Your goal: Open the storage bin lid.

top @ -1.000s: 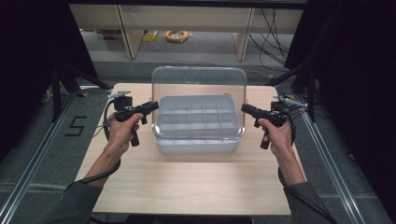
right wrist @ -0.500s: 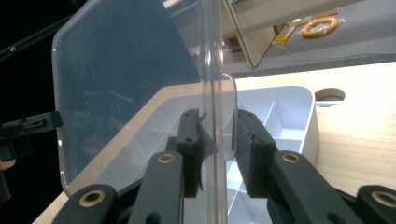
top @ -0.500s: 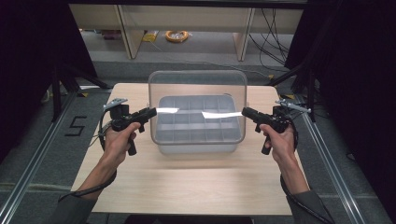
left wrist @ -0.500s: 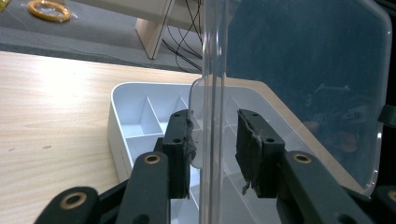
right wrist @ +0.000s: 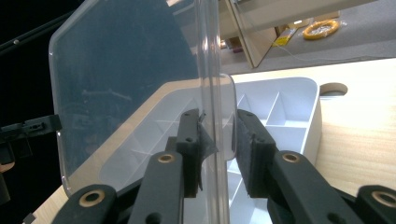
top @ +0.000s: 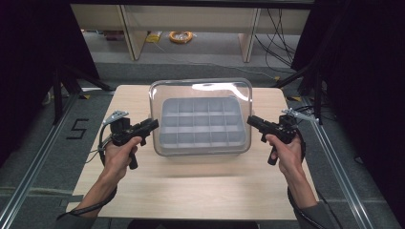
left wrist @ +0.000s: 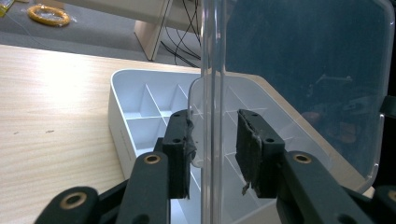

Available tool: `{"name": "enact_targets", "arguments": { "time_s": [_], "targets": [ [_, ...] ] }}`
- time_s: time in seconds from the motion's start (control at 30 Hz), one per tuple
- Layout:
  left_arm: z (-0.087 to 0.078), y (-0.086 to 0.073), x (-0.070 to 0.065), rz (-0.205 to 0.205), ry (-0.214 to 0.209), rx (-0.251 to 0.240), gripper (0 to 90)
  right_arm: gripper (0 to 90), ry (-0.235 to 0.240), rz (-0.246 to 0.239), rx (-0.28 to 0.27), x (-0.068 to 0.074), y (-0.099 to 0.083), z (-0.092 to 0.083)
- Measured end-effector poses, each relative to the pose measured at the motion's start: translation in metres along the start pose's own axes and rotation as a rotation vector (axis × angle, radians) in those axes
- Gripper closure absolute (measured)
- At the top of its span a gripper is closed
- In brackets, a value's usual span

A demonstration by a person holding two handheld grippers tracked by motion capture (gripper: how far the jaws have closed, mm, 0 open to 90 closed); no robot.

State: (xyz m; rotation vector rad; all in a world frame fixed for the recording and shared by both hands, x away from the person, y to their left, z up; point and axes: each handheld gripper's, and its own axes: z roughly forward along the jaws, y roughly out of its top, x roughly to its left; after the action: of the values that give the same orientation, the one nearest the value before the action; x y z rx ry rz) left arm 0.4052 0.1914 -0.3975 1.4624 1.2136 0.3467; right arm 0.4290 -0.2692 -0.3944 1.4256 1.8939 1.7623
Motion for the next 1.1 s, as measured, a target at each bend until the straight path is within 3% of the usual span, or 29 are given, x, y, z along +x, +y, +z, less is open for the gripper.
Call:
{"name": "enact_targets", "arguments": {
  "time_s": [0.1,0.13,0.17,0.23,0.27,0.3,0.33,0.43,0.47,0.57,0.6,0.67,0.7,0.77,0.83,0.9,1.0,1.03,1.1],
  "targets": [
    [-0.001,-0.003,-0.001,0.01,-0.002,0.002,65.4,72.8,0.001,-0.027,-0.01,-0.002,-0.003,-0.001],
    [-0.001,-0.004,-0.001,0.009,-0.001,0.002,65.4,72.8,0.0,0.003,-0.001,0.0,-0.005,-0.002],
    [-0.002,-0.005,-0.001,0.009,-0.001,0.002,65.4,72.8,-0.008,-0.026,-0.006,-0.001,-0.006,-0.002],
    [-0.003,-0.008,-0.001,0.011,0.0,0.0,65.3,72.8,-0.005,0.002,-0.001,0.003,-0.008,-0.004],
    [-0.003,-0.009,-0.002,0.008,-0.003,0.001,65.3,72.9,-0.008,-0.027,-0.003,0.001,-0.009,-0.005],
    [-0.005,-0.01,-0.002,0.013,-0.006,0.004,65.3,72.8,-0.005,-0.002,0.003,0.004,-0.01,-0.007],
    [-0.006,-0.012,-0.003,0.012,-0.006,0.005,65.4,72.9,-0.007,-0.03,-0.003,0.002,-0.011,-0.007],
    [-0.008,-0.017,-0.003,0.018,-0.004,0.014,65.4,72.8,-0.009,-0.003,0.004,0.005,-0.016,-0.011],
    [-0.009,-0.019,-0.003,0.017,-0.004,0.016,65.4,72.9,-0.008,-0.029,-0.003,0.004,-0.017,-0.011],
    [-0.011,-0.026,-0.002,0.011,-0.004,0.024,65.4,72.8,-0.013,-0.029,0.008,0.005,-0.024,-0.012],
    [-0.011,-0.029,-0.001,0.009,-0.008,0.026,65.5,72.8,-0.01,0.002,0.017,0.006,-0.026,-0.013],
    [-0.012,-0.033,-0.001,0.009,-0.005,0.035,65.4,72.6,-0.015,-0.027,0.019,0.004,-0.03,-0.012],
    [-0.013,-0.035,0.0,0.007,-0.006,0.038,65.5,72.5,-0.017,0.003,0.027,0.006,-0.033,-0.013],
    [-0.013,-0.037,0.0,0.009,0.001,0.041,65.5,72.6,-0.015,0.013,0.042,0.005,-0.037,-0.013],
    [-0.014,-0.04,0.001,0.012,0.0,0.046,65.4,72.6,-0.013,-0.012,0.039,0.003,-0.041,-0.012],
    [-0.014,-0.042,0.003,0.008,-0.001,0.051,65.4,72.6,-0.019,0.004,0.051,0.004,-0.043,-0.012],
    [-0.016,-0.046,0.003,0.01,-0.001,0.058,65.3,72.6,-0.018,-0.013,0.047,0.003,-0.047,-0.012],
    [-0.016,-0.047,0.003,0.009,-0.001,0.061,65.4,72.6,-0.012,0.019,0.057,0.005,-0.048,-0.013],
    [-0.017,-0.048,0.002,0.01,-0.002,0.063,65.4,72.5,-0.021,0.009,0.055,0.004,-0.05,-0.014]
  ]
}}
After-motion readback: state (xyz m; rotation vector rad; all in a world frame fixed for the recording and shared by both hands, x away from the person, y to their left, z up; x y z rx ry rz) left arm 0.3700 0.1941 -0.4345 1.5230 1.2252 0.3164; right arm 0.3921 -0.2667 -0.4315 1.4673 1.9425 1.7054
